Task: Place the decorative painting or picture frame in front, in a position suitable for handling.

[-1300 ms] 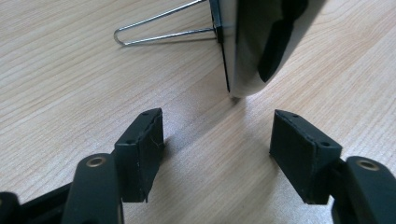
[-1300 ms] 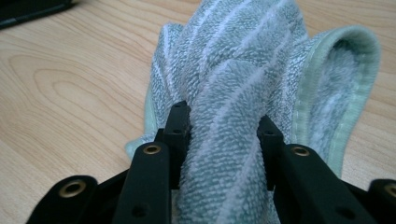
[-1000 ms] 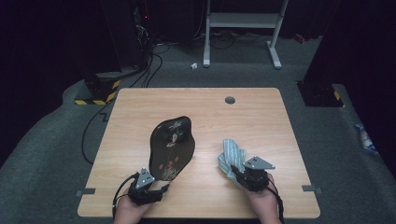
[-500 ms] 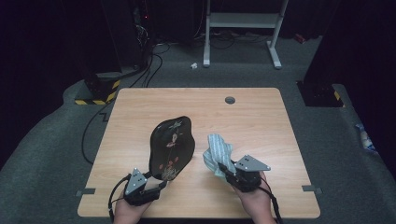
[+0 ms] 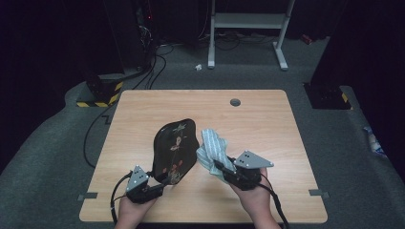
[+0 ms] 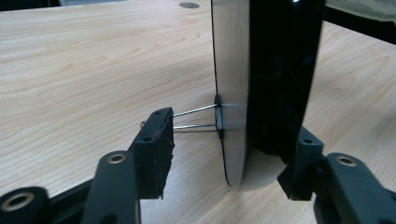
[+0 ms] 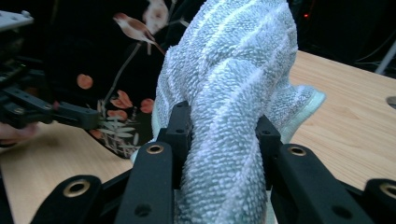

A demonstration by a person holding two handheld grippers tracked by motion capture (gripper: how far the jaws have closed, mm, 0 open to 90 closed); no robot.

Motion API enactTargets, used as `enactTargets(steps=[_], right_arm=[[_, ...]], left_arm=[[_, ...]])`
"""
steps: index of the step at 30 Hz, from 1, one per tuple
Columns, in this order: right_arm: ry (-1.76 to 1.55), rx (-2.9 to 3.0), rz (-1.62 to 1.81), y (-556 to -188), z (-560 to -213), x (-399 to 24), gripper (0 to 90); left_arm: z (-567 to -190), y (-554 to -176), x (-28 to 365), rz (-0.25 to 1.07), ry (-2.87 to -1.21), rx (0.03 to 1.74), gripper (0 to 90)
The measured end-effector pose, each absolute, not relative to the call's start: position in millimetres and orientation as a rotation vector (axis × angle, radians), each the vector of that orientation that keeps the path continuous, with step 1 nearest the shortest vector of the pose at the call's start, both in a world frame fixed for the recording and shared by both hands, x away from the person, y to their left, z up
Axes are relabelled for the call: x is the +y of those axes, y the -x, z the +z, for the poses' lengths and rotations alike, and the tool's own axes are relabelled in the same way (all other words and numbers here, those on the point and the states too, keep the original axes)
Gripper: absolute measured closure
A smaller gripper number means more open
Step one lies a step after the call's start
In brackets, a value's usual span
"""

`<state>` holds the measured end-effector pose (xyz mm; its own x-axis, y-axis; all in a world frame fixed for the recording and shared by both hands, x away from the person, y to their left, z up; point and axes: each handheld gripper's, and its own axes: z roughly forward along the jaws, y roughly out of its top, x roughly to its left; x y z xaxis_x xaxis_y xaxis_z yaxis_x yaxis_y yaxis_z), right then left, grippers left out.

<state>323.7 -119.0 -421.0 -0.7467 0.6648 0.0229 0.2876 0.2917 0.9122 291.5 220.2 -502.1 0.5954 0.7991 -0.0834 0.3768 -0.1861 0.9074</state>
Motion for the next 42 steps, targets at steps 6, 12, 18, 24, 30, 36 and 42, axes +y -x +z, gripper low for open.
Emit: enactTargets(steps=[6,12,18,24,30,36,42], right_arm=[[-0.774,2.233,1.506,-323.7,-397.0,-93.4,67.9],[-0.683,2.265,1.482,-329.5,-379.6,-56.3,67.9],[-0.641,2.307,1.43,-338.6,-378.6,-28.1,67.9],[-0.59,2.341,1.461,-333.3,-375.6,-14.6,68.1],[-0.514,2.356,1.505,-319.4,-369.8,-6.0,68.1],[-0.529,2.341,1.494,-326.3,-369.8,-6.6,68.2],[-0.672,2.289,1.444,-364.7,-375.8,-24.6,68.3]], left_arm=[[-493.2,-288.1,216.4,0.548,-1.745,0.942,52.1],[-494.4,-284.4,216.5,0.601,-1.734,0.918,64.1],[-496.8,-281.8,209.6,0.648,-1.751,0.879,75.4],[-497.1,-281.8,209.9,0.655,-1.756,0.877,75.8],[-497.0,-282.4,208.8,0.646,-1.745,0.886,76.3],[-497.0,-283.0,210.8,0.637,-1.749,0.882,76.6],[-497.2,-281.9,212.6,0.631,-1.749,0.876,76.8]])
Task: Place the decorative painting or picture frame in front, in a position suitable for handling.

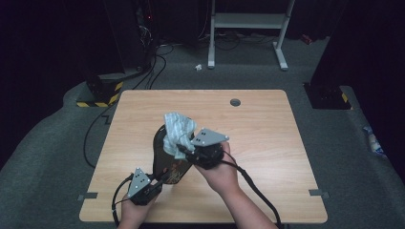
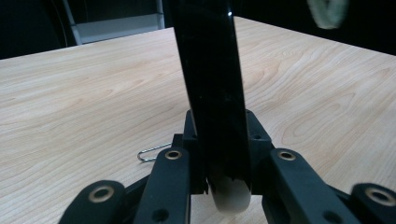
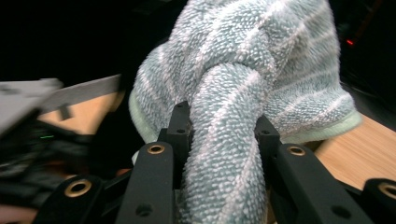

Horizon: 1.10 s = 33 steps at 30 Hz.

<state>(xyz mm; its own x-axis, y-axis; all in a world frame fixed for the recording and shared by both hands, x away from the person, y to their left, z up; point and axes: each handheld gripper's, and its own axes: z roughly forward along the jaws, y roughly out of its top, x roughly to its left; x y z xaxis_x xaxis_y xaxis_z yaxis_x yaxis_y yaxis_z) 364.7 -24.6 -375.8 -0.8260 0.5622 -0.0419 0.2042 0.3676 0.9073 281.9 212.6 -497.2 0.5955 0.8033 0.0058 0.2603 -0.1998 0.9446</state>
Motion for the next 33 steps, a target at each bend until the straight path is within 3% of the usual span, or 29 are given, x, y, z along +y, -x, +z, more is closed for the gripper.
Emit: enactTargets(steps=[9,18,23,33], right_arm=[[-0.747,2.257,1.402,-381.2,-375.9,-37.0,68.4],[-0.505,2.314,1.497,-324.5,-369.2,-5.9,68.2],[-0.475,2.316,1.494,-319.1,-366.4,0.2,68.2],[-0.673,2.248,1.458,-368.6,-367.1,-25.5,68.3]], left_arm=[[-497.1,-281.2,212.7,0.634,-1.752,0.874,76.8],[-497.1,-281.8,212.1,0.631,-1.751,0.873,76.8],[-497.0,-282.1,212.6,0.628,-1.752,0.873,76.8],[-497.3,-282.1,212.8,0.625,-1.749,0.871,76.7]])
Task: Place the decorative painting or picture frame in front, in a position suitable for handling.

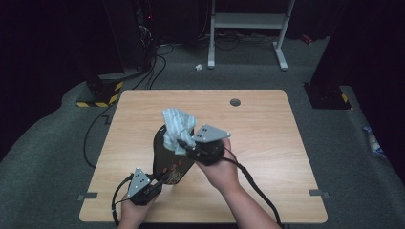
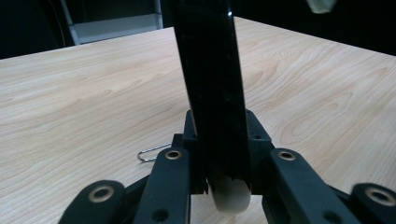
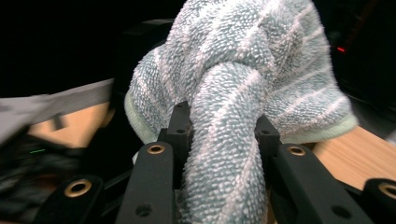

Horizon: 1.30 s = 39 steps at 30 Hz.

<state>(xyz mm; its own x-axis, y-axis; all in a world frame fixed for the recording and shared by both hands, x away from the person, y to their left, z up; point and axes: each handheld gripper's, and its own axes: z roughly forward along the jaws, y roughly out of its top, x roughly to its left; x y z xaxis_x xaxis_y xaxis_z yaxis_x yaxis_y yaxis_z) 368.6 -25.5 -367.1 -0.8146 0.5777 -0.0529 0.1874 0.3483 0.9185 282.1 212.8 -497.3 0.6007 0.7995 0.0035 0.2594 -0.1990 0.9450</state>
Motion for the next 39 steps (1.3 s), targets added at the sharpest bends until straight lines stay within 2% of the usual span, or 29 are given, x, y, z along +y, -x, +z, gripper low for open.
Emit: enactTargets(steps=[4,7,18,21,26,33,39], right_arm=[[-0.795,2.211,1.403,-396.6,-370.4,-43.4,68.3],[-0.785,2.213,1.399,-394.3,-369.6,-42.3,68.2],[-0.468,2.306,1.528,-322.0,-361.0,1.2,68.3],[-0.458,2.305,1.517,-320.2,-361.6,4.1,68.3],[-0.547,2.289,1.497,-343.2,-364.3,-5.6,68.4],[-0.78,2.22,1.391,-396.8,-372.3,-38.2,68.3],[-0.781,2.233,1.394,-395.4,-376.1,-39.8,68.2]], left_arm=[[-497.4,-282.0,212.8,0.625,-1.749,0.869,76.8],[-497.4,-282.1,212.9,0.624,-1.749,0.869,76.7],[-497.3,-282.5,213.4,0.628,-1.753,0.868,76.8],[-497.4,-282.7,213.4,0.626,-1.749,0.869,76.8],[-497.1,-283.3,213.8,0.614,-1.744,0.872,76.9],[-497.6,-282.7,213.9,0.62,-1.747,0.866,76.8],[-497.9,-282.7,213.6,0.623,-1.746,0.866,76.8]])
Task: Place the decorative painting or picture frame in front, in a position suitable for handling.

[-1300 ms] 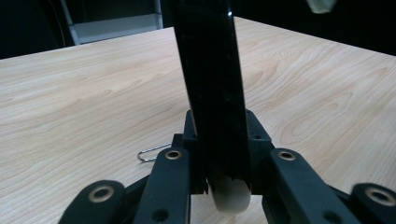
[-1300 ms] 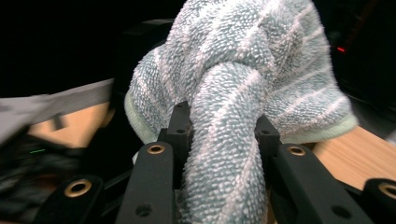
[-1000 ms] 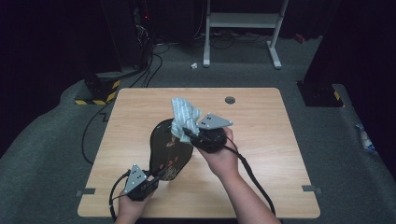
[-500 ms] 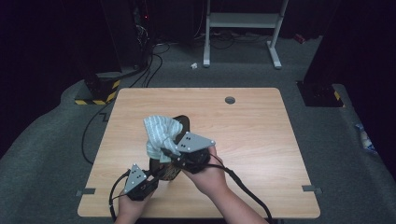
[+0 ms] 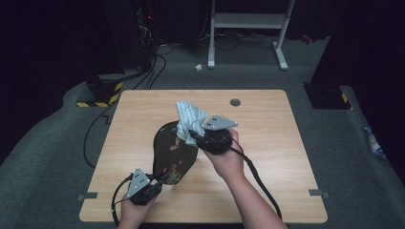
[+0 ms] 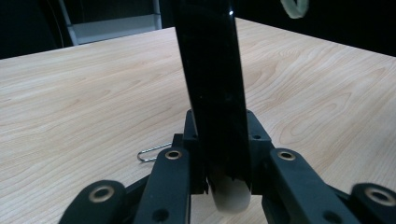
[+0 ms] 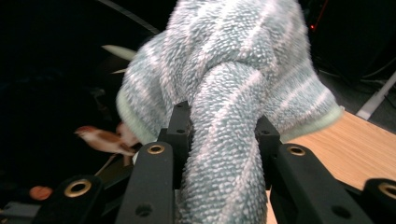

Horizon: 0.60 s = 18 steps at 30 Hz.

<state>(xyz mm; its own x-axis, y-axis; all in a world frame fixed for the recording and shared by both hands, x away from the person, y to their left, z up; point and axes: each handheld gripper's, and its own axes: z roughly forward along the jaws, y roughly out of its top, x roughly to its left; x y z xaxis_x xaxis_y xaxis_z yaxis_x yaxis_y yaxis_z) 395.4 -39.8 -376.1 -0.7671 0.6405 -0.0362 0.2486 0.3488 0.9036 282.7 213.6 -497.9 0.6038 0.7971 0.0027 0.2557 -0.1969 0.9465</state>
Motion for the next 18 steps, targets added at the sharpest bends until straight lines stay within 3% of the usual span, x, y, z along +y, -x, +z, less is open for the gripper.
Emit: enactTargets(steps=[10,14,18], right_arm=[[-0.463,2.334,1.519,-323.7,-375.4,-0.4,68.0],[-0.465,2.332,1.487,-324.1,-378.7,1.6,68.1],[-0.564,2.319,1.458,-347.1,-384.0,-8.8,68.3]], left_arm=[[-497.7,-283.1,213.3,0.626,-1.749,0.865,76.9],[-497.8,-283.2,213.5,0.625,-1.75,0.865,76.8],[-497.9,-283.4,213.6,0.621,-1.747,0.865,76.8]])
